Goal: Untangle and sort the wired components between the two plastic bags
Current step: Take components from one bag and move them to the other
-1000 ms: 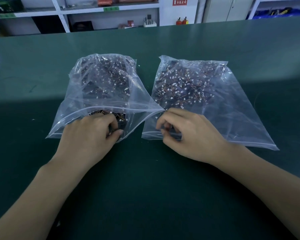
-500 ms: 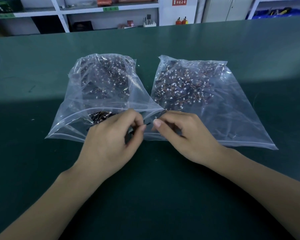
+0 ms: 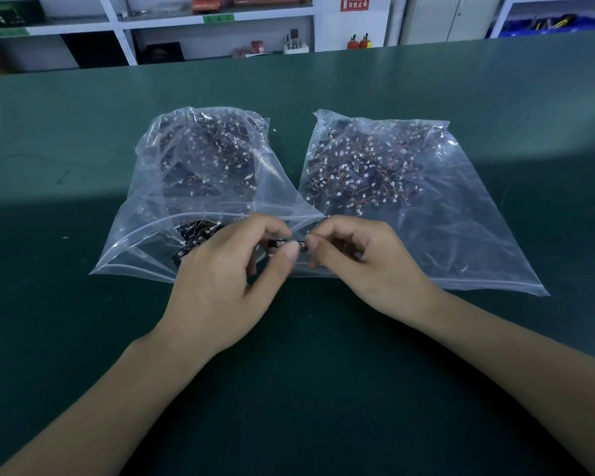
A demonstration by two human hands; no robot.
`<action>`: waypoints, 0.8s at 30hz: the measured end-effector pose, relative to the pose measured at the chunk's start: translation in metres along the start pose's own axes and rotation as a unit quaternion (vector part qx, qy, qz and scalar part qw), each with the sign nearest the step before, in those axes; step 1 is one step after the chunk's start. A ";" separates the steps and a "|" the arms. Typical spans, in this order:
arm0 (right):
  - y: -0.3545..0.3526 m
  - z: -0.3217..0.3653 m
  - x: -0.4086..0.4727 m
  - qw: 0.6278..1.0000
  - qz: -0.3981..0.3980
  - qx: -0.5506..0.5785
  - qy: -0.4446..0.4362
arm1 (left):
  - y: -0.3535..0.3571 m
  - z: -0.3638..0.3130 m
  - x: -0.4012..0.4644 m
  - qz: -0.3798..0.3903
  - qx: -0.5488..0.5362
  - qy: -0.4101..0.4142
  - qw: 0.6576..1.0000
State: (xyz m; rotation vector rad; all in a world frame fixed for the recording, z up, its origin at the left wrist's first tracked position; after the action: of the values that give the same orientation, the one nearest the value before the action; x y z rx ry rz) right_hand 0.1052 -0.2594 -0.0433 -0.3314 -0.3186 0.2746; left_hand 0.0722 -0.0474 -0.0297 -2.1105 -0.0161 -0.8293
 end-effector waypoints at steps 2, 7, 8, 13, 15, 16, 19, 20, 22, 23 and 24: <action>-0.002 0.000 0.000 1.000 -0.012 -0.001 -0.003 | -0.001 0.001 0.001 -0.003 0.006 0.000 1.000; -0.003 0.002 -0.001 1.000 -0.011 -0.001 -0.007 | 0.000 0.000 0.001 -0.002 -0.023 -0.008 1.000; -0.003 0.001 -0.001 1.000 -0.008 0.002 -0.009 | 0.000 0.000 0.001 -0.001 -0.036 -0.011 0.999; -0.002 0.001 -0.002 1.000 -0.001 0.004 -0.028 | 0.002 -0.003 0.002 0.006 -0.101 -0.017 0.995; -0.002 0.000 -0.002 0.999 0.000 -0.002 -0.034 | 0.003 -0.004 0.003 0.006 -0.119 -0.019 0.993; -0.002 0.000 -0.001 0.999 0.000 -0.004 -0.035 | 0.003 -0.004 0.003 0.007 -0.124 -0.023 0.992; -0.001 -0.001 -0.001 1.000 0.001 -0.006 -0.031 | 0.003 -0.002 0.002 0.011 -0.129 -0.033 0.991; -0.001 -0.001 -0.001 1.000 0.002 -0.007 -0.030 | 0.003 -0.002 0.002 0.012 -0.128 -0.033 0.991; -0.001 -0.001 -0.001 0.999 0.002 -0.013 -0.035 | 0.003 -0.003 0.002 0.010 -0.128 -0.030 0.991; -0.001 -0.001 -0.001 0.999 0.002 -0.016 -0.039 | 0.002 -0.003 0.002 0.009 -0.130 -0.029 0.991; -0.002 0.000 -0.001 0.999 0.002 -0.017 -0.040 | 0.002 -0.003 0.003 0.008 -0.131 -0.029 0.991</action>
State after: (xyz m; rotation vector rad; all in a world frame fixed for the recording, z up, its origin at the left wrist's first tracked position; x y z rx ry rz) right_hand 0.1047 -0.2614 -0.0433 -0.3552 -0.4014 0.2869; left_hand 0.0730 -0.0519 -0.0285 -2.3778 0.0848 -0.7958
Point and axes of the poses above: each hand's wrist, its own x-axis towards the middle knuckle, its own y-axis out of the palm, z = x × y, the point moved 1 cm from there along x, towards the middle knuckle, and after that the axes turned 4 degrees about y, right-handed, at the moved point
